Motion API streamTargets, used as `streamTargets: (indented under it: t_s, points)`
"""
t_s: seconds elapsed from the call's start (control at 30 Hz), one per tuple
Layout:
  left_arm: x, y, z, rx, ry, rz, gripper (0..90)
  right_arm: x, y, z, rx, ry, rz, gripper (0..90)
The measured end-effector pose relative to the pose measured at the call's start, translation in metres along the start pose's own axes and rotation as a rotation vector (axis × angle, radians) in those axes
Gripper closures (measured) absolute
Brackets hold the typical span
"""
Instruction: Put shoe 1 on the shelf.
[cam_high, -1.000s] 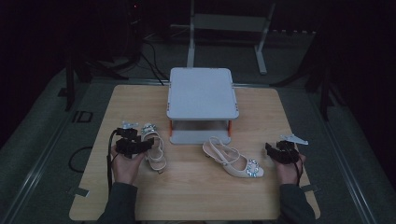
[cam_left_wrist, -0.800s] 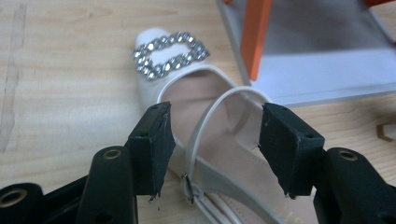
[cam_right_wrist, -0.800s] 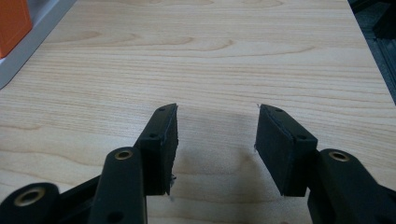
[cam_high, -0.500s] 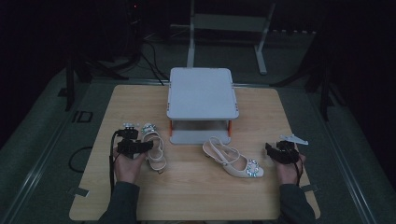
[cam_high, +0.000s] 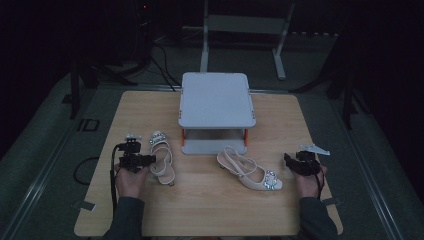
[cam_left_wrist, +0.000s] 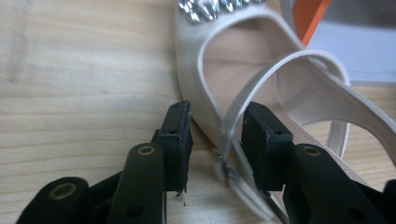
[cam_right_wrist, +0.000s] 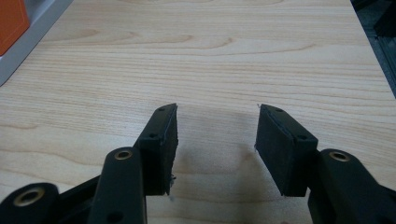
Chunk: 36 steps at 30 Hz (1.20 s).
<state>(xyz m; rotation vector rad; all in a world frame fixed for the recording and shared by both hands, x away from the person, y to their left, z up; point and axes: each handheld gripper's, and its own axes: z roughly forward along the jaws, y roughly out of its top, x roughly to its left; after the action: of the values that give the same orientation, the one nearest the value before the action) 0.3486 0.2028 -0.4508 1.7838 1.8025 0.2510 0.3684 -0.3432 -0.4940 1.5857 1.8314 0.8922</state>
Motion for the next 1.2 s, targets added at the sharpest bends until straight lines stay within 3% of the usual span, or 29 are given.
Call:
streamTargets:
  t_s: [0.1,0.17,0.37,0.43,0.53,0.63,1.2]
  points:
    - [0.002,-0.001,0.009,0.036,-0.012,-0.013,65.4,0.0,0.0,0.0,-0.002,0.001,-0.001,48.3]
    - [0.007,-0.003,0.01,0.026,-0.043,-0.042,67.7,0.0,0.0,0.0,-0.003,0.001,0.0,48.1]
    - [0.011,-0.001,0.011,0.033,-0.081,-0.059,81.0,0.0,0.0,0.0,0.001,0.002,-0.001,47.9]
    - [0.011,-0.001,0.011,0.032,-0.084,-0.059,81.6,0.0,0.0,0.0,0.001,0.002,-0.001,47.9]
    - [0.018,-0.001,0.011,0.024,-0.131,-0.079,83.0,-0.001,0.0,0.0,-0.001,0.002,0.004,47.8]
    - [0.019,0.0,0.011,0.012,-0.15,-0.081,83.6,0.0,0.0,0.0,-0.002,0.002,0.0,47.8]
    - [0.023,0.007,0.002,-0.033,-0.222,-0.119,83.9,-0.001,0.0,0.0,-0.003,0.0,0.006,47.8]
